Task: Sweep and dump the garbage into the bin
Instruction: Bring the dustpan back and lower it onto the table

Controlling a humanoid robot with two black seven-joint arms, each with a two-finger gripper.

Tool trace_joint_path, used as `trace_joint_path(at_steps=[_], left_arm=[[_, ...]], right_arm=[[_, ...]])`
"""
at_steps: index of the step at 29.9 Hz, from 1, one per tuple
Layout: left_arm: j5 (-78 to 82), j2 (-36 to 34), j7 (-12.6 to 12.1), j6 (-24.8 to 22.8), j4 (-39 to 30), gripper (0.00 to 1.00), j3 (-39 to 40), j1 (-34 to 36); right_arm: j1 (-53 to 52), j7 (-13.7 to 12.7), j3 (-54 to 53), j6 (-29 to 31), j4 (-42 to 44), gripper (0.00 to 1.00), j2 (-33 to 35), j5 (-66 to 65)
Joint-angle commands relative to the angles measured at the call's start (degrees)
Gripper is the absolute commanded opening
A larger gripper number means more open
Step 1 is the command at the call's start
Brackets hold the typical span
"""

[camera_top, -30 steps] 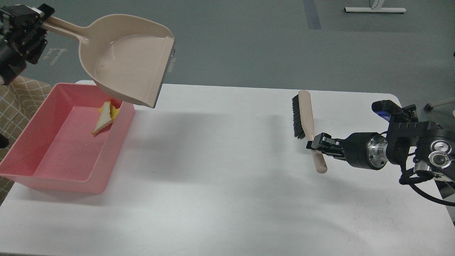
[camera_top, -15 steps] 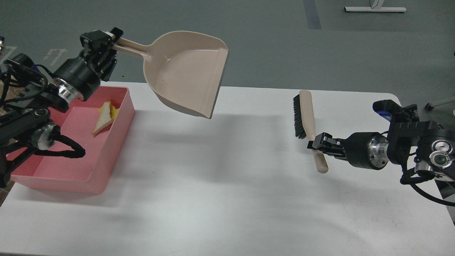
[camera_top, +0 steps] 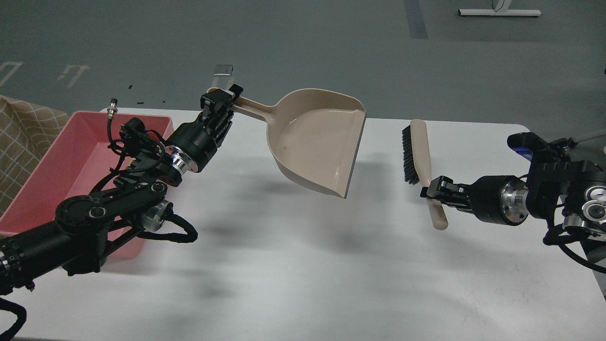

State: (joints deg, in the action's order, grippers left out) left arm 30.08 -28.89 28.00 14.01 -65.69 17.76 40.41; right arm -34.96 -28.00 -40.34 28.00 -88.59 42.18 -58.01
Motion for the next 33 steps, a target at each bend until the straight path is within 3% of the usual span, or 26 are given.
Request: trace_joint_path(at_steps=[1,11,33], left_arm=[[-0.02,2.17,0.0,0.49,3.1,0.0,-0.88,-0.07],[-0.02,7.0,0.0,3.04,9.78,0.0,-0.79,-3.5],[-0.11,12.1,0.0,3.13,19.1,0.0,-0.79,-4.2]], right_arm=[[0.07,0.0,0.0,0.0,1.4,0.0,0.18,0.0],[0.24,0.0,0.26,0.0,4.64,0.0,0.18,0.0],[0.15,0.0,0.53,0.0,8.78,0.04,-0.7,0.0]])
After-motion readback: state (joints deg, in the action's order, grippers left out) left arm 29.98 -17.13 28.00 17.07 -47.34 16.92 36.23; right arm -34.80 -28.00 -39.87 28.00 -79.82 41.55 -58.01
